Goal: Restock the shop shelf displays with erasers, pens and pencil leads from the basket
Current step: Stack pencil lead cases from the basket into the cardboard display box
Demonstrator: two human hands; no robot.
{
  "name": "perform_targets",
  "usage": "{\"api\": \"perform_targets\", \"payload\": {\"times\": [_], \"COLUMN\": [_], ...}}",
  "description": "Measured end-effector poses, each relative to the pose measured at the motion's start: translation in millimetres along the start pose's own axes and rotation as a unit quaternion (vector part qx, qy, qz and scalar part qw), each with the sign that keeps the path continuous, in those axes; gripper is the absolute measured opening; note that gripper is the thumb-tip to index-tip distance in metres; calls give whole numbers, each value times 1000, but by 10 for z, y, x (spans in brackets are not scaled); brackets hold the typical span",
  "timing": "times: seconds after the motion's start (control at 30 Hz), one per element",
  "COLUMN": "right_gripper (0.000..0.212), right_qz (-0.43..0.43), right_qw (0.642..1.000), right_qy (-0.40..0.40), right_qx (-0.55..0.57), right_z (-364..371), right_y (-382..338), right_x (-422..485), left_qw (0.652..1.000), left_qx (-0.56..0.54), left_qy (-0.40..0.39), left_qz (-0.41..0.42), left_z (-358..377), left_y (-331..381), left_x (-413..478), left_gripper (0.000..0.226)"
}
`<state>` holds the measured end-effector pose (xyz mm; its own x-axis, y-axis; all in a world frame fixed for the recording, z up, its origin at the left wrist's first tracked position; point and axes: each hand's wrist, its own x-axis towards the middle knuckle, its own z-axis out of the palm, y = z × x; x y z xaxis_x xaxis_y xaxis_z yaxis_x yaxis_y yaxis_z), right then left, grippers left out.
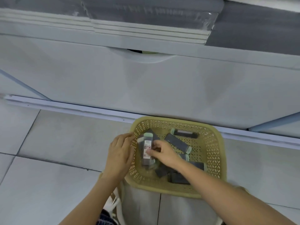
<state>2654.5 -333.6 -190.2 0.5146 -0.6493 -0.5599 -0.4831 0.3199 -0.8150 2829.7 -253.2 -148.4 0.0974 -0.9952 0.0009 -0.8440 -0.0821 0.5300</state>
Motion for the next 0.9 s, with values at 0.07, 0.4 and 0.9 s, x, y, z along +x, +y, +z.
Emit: {"api": "perform_targets", "payload": {"times": [0.07,0.4,0.9], "right_gripper": [28,31,22], "right_qz": [1,-31,20], "right_qw": [997,988,969], "right_qy": [-11,-2,68], "right_qx": [82,150,236], "right_z": [-123,-125,-425], "right_y": [-92,-192,-332], "right_x": [-51,-184,-144], "left_qw": [996,818,801], "left_qx": [-69,-487,-510], "left_qy": [16,-12,-13], "left_qz": [-46,-305,-314], "left_z": [12,123,112], "left_y": [81,513,398], "left_x": [11,52,81], "left_gripper": [31,23,21]}}
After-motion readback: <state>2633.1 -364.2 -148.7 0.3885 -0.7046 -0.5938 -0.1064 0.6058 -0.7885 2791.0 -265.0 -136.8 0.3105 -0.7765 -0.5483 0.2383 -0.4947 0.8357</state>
